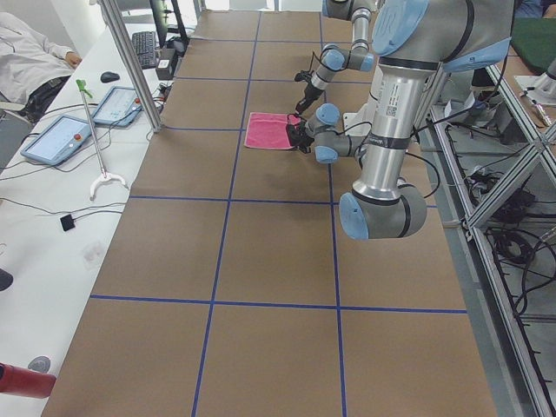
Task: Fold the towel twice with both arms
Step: 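Position the left and right grippers at the towel's near corners and grasp them, then lift the near towel edge with both grippers and fold it toward the far edge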
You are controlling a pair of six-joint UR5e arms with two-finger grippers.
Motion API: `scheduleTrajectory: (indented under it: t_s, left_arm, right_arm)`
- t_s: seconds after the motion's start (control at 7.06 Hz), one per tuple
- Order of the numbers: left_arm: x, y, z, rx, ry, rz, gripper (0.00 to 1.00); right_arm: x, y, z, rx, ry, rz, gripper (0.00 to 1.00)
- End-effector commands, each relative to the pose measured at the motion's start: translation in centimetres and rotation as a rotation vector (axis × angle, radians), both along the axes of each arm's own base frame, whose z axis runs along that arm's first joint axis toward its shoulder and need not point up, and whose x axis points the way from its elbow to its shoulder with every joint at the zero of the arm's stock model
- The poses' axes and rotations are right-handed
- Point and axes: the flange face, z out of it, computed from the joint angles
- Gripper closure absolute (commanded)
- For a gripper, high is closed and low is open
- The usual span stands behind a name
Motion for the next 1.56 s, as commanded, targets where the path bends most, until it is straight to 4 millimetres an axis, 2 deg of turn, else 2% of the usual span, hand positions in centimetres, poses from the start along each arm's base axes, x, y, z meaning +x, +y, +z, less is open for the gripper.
scheduleTrajectory:
  t_s: [0.0, 0.42, 0.57, 0.71, 0.85, 0.99, 1.13, 1.28, 1.42]
  left_arm:
    - [0.0, 0.0, 0.0, 0.0, 0.0, 0.0, 1.0]
    - [-0.2, -0.1, -0.5, 0.002, 0.009, -0.001, 1.0]
    - [-0.4, 0.1, -1.0, 0.006, 0.019, 0.002, 1.0]
    - [-1.4, 0.3, -2.0, 0.012, 0.044, 0.003, 1.0]
    - [-3.2, 0.9, -3.8, 0.023, 0.085, 0.005, 1.0]
    - [-4.7, 1.3, -5.6, 0.033, 0.124, 0.006, 1.0]
    - [-5.7, 1.7, -7.1, 0.036, 0.141, 0.012, 1.0]
    - [-5.5, 1.9, -7.5, 0.022, 0.123, 0.041, 1.0]
    - [-5.2, 1.7, -7.0, 0.02, 0.11, 0.04, 1.0]
  right_arm:
    - [0.1, -0.1, -0.2, 0.006, -0.003, 0.006, 1.0]
    - [1.2, -0.6, -1.1, 0.012, -0.023, 0.017, 1.0]
    - [2.6, -0.8, -1.7, 0.014, -0.043, 0.025, 1.0]
    - [3.9, -0.7, -2.3, 0.025, -0.061, 0.035, 1.0]
    - [4.9, -0.1, -3.0, 0.03, -0.082, 0.03, 1.0]
    - [6.8, 0.9, -4.0, 0.034, -0.1, 0.021, 1.0]
    - [7.6, 1.2, -5.1, 0.032, -0.101, 0.017, 1.0]
    - [7.4, 1.2, -5.5, 0.034, -0.103, 0.014, 1.0]
    - [7.4, 0.4, -5.1, 0.033, -0.092, 0.03, 1.0]
